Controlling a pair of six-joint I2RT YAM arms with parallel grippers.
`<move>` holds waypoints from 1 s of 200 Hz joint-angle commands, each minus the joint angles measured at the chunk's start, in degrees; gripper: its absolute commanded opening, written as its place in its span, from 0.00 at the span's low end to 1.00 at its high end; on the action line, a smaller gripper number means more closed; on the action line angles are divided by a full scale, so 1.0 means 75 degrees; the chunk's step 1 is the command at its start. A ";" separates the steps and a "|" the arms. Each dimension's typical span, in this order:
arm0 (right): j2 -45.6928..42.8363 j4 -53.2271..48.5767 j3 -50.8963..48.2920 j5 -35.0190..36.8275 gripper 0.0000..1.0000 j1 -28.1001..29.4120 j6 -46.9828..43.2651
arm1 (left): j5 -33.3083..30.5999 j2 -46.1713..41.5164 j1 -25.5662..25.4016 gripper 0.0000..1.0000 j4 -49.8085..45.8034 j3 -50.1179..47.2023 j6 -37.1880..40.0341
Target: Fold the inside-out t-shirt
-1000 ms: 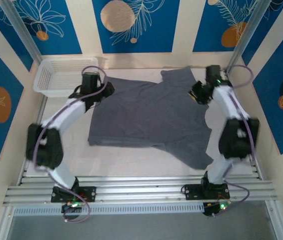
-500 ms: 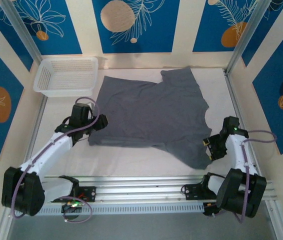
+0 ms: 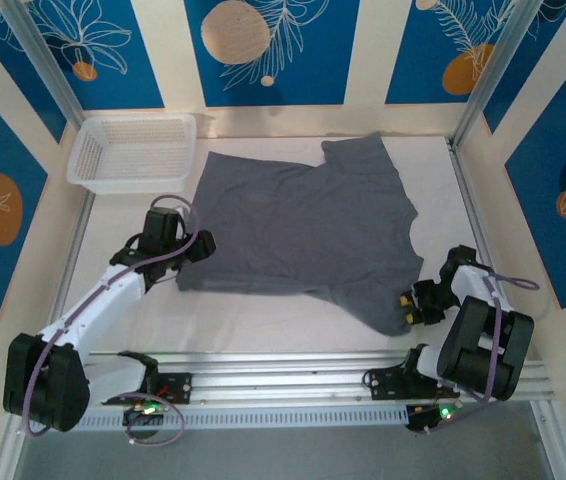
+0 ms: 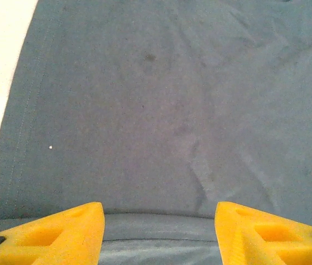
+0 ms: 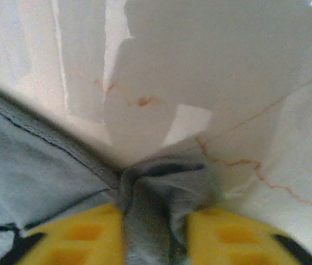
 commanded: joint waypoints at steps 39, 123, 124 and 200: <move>-0.1902 -0.0765 0.0255 -0.0311 0.19 0.0706 -0.0189 | -0.0182 0.0050 -0.0056 0.56 -0.0070 0.0014 0.0145; -0.0555 -0.0174 0.1290 0.1724 0.69 0.2673 -0.1851 | -0.0139 -0.0068 -0.0055 0.56 -0.0141 0.0001 -0.0007; -0.0523 -0.0149 0.1292 0.1713 0.69 0.2683 -0.1866 | -0.0140 -0.0066 -0.0053 0.56 -0.0144 -0.0001 -0.0002; 0.1595 0.0467 0.2011 0.1747 0.63 0.3828 -0.2612 | -0.0222 -0.0182 -0.0058 0.56 -0.0227 -0.0101 -0.0025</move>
